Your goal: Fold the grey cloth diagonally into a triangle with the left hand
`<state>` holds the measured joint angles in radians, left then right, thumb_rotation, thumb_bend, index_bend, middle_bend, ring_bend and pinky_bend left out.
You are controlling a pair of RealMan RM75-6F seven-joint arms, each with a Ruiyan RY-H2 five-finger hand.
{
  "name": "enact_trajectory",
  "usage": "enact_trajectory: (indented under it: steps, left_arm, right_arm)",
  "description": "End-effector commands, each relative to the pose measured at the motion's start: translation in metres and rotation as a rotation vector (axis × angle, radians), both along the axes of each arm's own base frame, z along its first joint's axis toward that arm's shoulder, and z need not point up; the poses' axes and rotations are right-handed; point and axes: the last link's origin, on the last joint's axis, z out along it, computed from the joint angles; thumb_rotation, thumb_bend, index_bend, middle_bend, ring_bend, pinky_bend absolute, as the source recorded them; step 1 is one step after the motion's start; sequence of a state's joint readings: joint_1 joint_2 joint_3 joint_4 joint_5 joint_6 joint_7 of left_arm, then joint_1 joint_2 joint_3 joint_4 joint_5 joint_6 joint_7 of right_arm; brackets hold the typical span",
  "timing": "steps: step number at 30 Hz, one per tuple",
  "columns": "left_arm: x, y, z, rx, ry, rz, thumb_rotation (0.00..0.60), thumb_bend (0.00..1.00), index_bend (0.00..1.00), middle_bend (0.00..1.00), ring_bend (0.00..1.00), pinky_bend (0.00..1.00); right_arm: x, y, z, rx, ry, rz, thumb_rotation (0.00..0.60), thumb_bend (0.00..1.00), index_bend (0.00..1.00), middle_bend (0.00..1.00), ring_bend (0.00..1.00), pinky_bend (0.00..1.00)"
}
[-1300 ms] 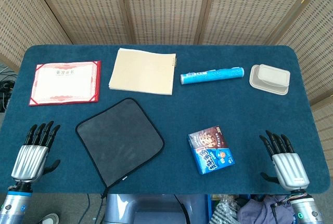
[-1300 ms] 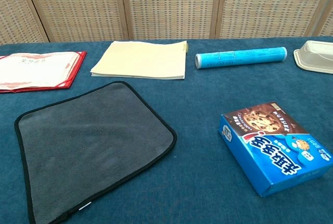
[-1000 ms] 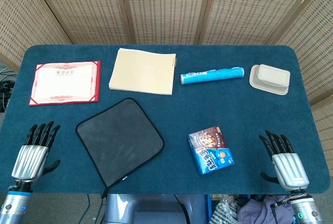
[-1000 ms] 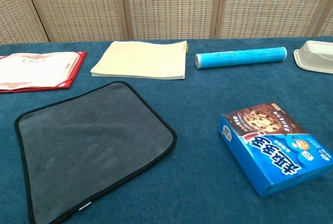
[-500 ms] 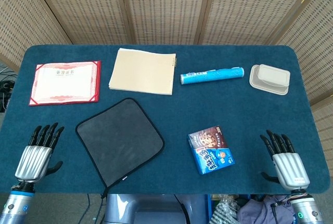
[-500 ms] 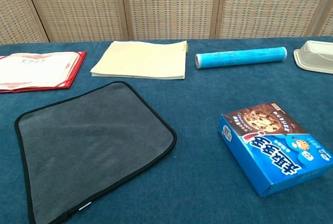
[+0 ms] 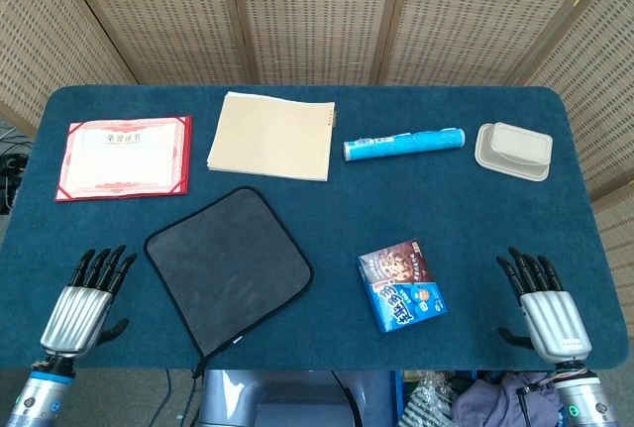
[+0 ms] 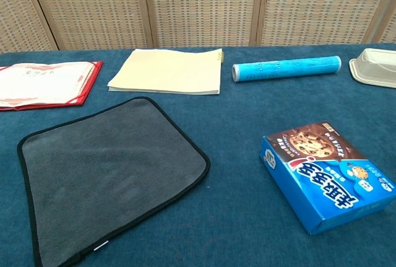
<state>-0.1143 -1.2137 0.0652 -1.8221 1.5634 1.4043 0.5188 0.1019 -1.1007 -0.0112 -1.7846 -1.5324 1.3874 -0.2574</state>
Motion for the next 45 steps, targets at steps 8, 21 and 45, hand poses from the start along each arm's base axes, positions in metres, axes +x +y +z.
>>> enact_trajectory:
  steps: [8, 21, 45]
  left_arm:
    - [-0.001, -0.021, -0.039, -0.162, 0.035, -0.055, 0.6, 0.21, 0.0, 0.0, 0.0, 0.0]
    - [0.0, -0.034, -0.072, -0.282, 0.073, -0.104, 0.6, 0.21, 0.0, 0.0, 0.0, 0.0]
    - [0.008, -0.025, -0.099, -0.291, 0.072, -0.121, 0.6, 0.21, 0.0, 0.0, 0.0, 0.0]
  right_arm:
    - [0.001, 0.001, 0.001, -0.002, -0.008, 0.004, 0.6, 0.0, 0.0, 0.0, 0.0, 0.0]
    - [0.0, 0.001, 0.005, -0.013, -0.022, 0.004, 0.6, 0.0, 0.0, 0.0, 0.0, 0.0]
    - [0.0, 0.001, 0.005, -0.012, -0.033, 0.009, 0.6, 0.0, 0.0, 0.0, 0.0, 0.0]
